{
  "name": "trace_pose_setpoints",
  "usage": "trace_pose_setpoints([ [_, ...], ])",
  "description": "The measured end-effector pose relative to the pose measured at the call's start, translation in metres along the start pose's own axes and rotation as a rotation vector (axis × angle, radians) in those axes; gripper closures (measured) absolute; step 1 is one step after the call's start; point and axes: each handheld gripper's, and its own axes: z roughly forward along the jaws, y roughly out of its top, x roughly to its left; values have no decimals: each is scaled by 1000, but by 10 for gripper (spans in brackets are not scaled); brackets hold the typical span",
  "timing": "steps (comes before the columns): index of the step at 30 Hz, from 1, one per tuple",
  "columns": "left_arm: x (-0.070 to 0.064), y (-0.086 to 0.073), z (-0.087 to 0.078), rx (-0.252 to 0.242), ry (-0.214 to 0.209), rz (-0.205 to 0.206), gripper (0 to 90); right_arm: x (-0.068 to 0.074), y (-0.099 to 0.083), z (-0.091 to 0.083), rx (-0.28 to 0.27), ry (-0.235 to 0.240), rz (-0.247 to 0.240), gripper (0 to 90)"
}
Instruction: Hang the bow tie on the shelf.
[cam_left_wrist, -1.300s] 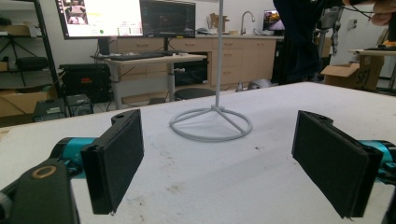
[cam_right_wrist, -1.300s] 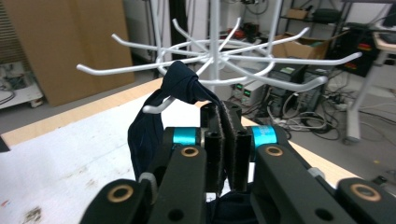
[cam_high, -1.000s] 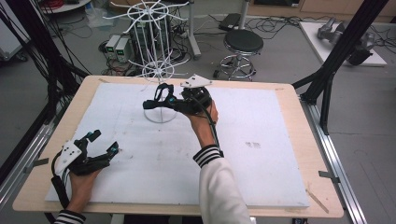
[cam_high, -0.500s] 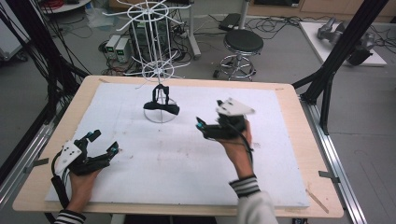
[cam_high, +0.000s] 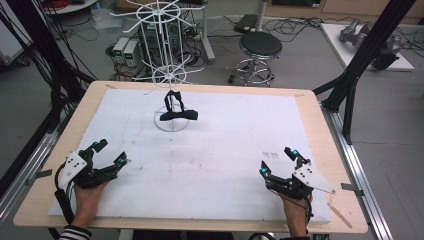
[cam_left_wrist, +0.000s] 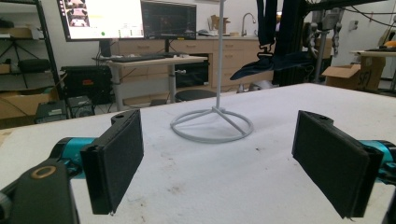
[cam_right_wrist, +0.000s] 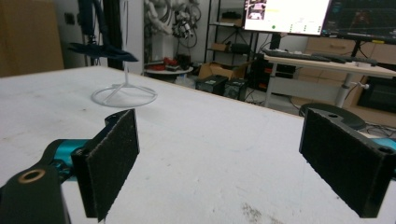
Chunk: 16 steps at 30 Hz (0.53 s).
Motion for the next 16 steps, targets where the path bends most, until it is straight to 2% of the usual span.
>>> trace_pose_setpoints([
  [5, 0, 0, 0, -6, 2, 3, 169, -4, -17, 2, -63, -1, 99, 112],
  [10, 0, 0, 0, -4, 0, 2, 169, -4, -24, 6, -61, -1, 95, 112],
  [13, 0, 0, 0, -4, 1, 1, 169, 0, -24, 7, -54, 6, 43, 112],
  [16, 0, 0, -1, -4, 3, 1, 169, 2, -24, 7, -45, 2, 41, 112],
])
